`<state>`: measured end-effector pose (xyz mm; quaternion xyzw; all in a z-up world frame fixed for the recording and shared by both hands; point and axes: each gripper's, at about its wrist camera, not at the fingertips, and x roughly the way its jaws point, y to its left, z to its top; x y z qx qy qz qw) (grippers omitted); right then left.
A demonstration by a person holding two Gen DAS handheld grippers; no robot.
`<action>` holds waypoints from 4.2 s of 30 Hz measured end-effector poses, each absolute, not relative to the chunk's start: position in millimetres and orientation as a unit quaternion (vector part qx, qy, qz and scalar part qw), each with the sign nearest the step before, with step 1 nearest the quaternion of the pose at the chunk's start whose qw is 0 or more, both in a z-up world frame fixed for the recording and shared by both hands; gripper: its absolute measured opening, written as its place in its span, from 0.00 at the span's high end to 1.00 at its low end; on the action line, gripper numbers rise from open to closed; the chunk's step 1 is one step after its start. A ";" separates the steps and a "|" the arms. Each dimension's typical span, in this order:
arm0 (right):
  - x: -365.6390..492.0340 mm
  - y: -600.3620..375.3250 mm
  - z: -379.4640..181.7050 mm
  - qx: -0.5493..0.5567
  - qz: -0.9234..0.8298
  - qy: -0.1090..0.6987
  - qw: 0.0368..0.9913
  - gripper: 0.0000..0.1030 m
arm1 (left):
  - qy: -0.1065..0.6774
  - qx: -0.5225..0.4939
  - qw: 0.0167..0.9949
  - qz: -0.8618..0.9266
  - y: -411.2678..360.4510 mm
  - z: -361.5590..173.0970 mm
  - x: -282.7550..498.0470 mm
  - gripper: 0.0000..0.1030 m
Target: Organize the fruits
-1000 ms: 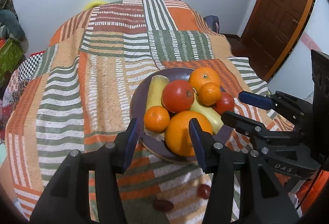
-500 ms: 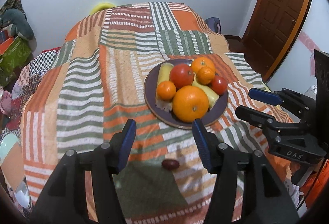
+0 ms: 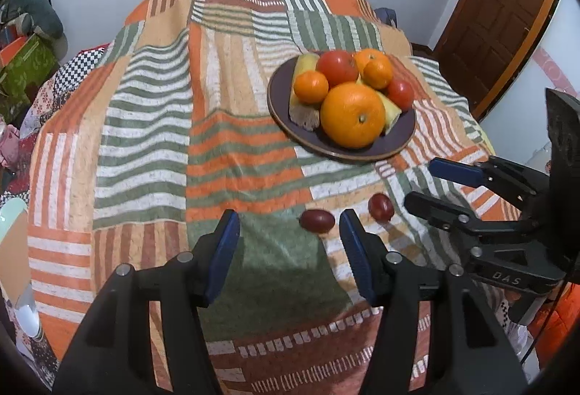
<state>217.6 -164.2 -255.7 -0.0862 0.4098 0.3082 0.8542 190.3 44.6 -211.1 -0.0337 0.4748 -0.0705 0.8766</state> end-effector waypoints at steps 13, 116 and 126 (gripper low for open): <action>223.5 -146.6 -281.2 -0.089 0.323 0.441 0.833 0.60 | 0.487 -0.023 0.867 -0.102 25.2 -239.3 197.2 0.58; 95.5 -240.4 -65.7 0.012 0.241 0.089 0.966 0.41 | 0.114 -0.029 0.992 -0.055 6.7 -1.2 47.3 0.27; 87.9 -240.2 -70.4 0.006 0.213 0.066 0.975 0.02 | 0.102 -0.013 0.994 -0.039 -0.3 -3.4 32.7 0.00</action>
